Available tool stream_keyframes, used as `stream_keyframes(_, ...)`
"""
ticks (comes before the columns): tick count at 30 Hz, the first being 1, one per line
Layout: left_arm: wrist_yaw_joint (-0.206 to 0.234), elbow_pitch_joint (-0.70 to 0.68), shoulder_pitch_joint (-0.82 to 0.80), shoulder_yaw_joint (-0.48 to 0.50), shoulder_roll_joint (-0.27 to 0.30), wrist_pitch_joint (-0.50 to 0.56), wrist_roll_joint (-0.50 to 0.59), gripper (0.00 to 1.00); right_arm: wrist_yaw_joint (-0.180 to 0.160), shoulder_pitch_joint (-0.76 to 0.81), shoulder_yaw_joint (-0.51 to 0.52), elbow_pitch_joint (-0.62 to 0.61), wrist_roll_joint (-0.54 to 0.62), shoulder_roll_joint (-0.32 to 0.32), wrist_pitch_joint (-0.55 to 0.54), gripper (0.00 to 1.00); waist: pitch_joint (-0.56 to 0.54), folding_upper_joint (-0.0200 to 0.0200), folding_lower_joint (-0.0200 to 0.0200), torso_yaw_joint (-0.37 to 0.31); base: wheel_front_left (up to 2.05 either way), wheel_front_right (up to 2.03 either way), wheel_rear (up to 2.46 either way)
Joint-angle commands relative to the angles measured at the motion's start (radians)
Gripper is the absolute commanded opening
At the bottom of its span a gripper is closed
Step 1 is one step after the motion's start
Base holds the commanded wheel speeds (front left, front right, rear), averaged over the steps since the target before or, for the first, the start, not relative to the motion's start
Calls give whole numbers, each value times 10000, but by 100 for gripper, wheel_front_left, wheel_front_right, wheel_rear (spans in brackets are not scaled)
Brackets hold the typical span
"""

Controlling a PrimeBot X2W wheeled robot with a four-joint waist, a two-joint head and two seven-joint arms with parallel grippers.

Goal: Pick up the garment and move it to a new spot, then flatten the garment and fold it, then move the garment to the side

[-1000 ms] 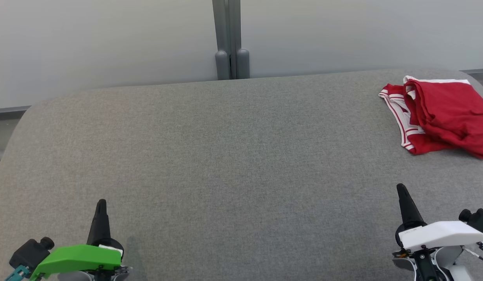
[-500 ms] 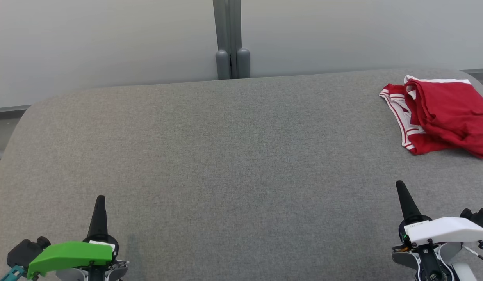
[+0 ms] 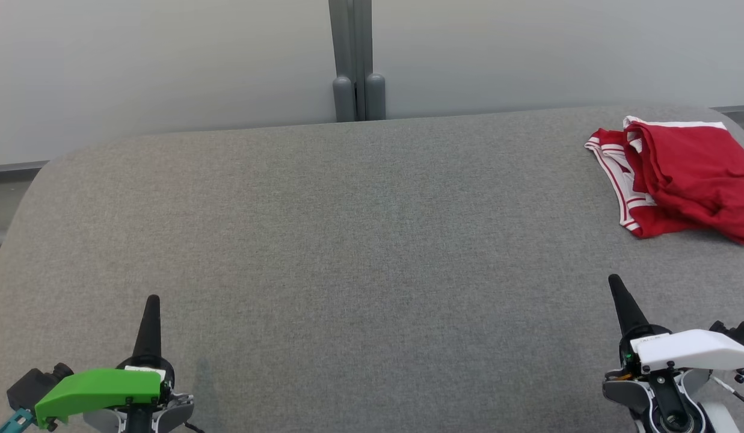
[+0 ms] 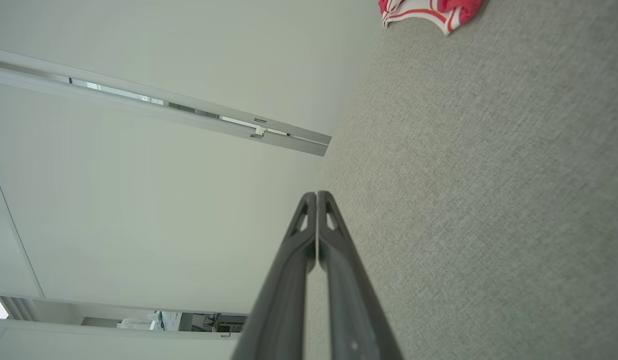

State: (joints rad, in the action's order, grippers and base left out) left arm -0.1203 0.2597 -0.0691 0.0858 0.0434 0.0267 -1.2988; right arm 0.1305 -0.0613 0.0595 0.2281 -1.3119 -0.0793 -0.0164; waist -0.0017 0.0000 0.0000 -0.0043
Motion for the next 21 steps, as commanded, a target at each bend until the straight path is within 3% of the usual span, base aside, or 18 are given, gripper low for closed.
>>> stream_keyframes(1,-60,-97,-246,47,85,68,-209,0,6,-178,60,-25,-246,-14,-65,0,2,0,0,2,0,0,0)
stream_keyframes(21,-101,-134,-371,185,93,505,-1740,0,5,-347,264,75,-1720,110,-508,0,23,0,0,21,0,0,0)
